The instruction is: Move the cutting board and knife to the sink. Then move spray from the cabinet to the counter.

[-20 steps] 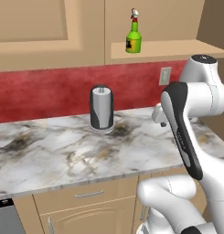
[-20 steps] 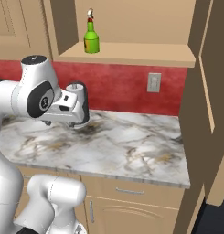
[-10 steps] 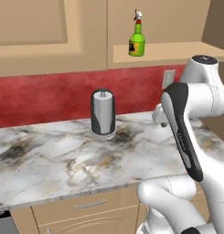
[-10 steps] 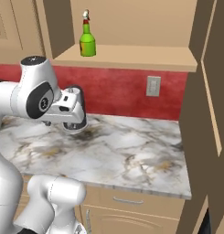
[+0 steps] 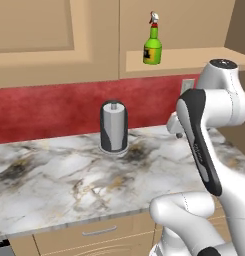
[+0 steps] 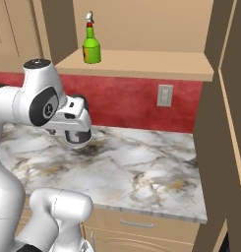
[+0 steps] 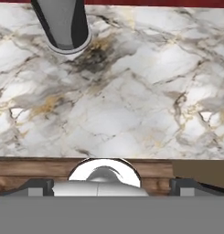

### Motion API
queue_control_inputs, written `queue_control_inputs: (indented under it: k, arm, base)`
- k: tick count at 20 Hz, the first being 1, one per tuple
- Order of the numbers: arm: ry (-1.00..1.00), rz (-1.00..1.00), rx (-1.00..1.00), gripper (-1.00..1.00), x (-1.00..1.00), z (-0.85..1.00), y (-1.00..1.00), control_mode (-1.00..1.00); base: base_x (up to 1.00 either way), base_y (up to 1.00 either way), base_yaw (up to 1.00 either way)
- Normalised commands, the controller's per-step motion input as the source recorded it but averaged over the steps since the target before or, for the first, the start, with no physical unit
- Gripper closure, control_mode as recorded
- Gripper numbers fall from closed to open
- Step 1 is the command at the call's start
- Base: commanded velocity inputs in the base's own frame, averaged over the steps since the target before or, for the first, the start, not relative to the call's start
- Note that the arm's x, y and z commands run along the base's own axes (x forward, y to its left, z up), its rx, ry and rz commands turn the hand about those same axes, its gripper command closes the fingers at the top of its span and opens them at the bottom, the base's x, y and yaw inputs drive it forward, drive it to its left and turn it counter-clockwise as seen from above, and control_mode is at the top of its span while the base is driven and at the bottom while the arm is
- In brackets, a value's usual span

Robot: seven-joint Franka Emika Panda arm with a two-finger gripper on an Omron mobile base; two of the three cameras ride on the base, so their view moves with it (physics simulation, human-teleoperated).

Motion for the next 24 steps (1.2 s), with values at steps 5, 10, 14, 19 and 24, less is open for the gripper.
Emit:
queue_control_inputs:
  k: [5,10,14,19,24]
  arm:
    - [-0.33,0.05,0.0,-1.0,-0.04,0.33,-0.01,-1.0]
    - [-0.5,0.01,0.0,-1.0,-0.21,0.81,0.0,-1.0]
    - [-0.43,0.01,0.0,-1.0,0.0,0.85,0.0,-1.0]
    - [-0.36,0.02,0.02,-1.0,0.0,0.69,0.0,-1.0]
    - [-0.31,0.04,0.03,-1.0,0.17,0.46,0.0,-1.0]
  base:
    - [0.0,0.0,0.0]
    - [0.0,0.0,0.0]
    - [0.0,0.0,0.0]
    - [0.0,0.0,0.0]
    - [0.0,0.0,0.0]
